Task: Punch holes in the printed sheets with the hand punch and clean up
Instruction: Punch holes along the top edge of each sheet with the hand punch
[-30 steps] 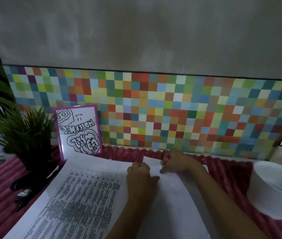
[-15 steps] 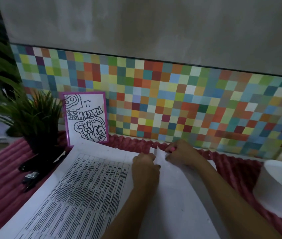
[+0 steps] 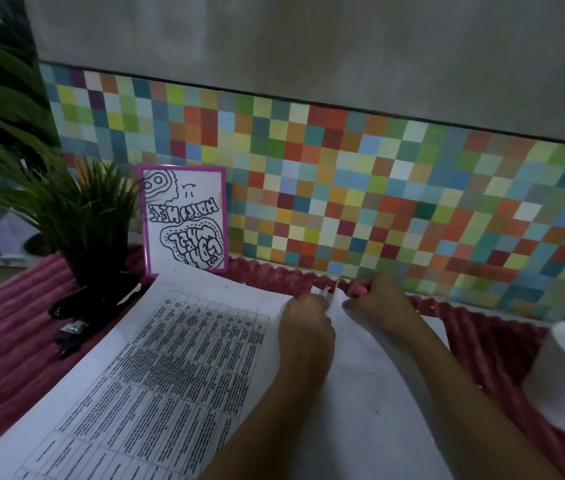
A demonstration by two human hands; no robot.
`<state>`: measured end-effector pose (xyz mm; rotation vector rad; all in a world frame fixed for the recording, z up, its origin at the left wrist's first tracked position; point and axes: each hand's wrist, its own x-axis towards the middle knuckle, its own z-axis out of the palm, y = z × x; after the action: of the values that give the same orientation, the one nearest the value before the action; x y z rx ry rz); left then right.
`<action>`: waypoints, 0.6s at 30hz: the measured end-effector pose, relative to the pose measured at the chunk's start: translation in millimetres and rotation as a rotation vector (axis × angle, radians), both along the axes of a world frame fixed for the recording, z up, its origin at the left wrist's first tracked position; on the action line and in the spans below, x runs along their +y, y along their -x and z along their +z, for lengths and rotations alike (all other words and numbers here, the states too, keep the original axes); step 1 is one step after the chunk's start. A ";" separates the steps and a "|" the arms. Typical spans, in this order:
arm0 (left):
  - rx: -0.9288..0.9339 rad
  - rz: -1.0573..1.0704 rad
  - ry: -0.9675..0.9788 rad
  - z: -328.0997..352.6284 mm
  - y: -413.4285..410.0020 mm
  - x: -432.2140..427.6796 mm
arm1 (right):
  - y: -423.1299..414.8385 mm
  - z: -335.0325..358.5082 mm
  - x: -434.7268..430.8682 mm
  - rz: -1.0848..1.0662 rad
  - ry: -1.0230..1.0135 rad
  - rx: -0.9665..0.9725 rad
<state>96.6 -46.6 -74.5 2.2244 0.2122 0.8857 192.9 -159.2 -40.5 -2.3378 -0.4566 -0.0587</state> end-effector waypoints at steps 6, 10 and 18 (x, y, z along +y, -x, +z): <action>-0.039 -0.070 0.367 9.3 -3.8 14.3 | 6.4 20.9 -16.8 0.098 -0.215 0.081; -0.047 -0.063 0.458 12.0 -6.9 23.1 | 12.4 24.8 -14.7 0.081 -0.232 0.098; 0.060 -0.101 0.423 15.1 -6.4 27.7 | 19.8 21.9 3.1 0.066 -0.120 -0.017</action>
<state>103.0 -18.9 -59.4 1.8512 0.2840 0.6496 173.2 -156.1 -18.6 -2.2041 -0.5243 -0.0725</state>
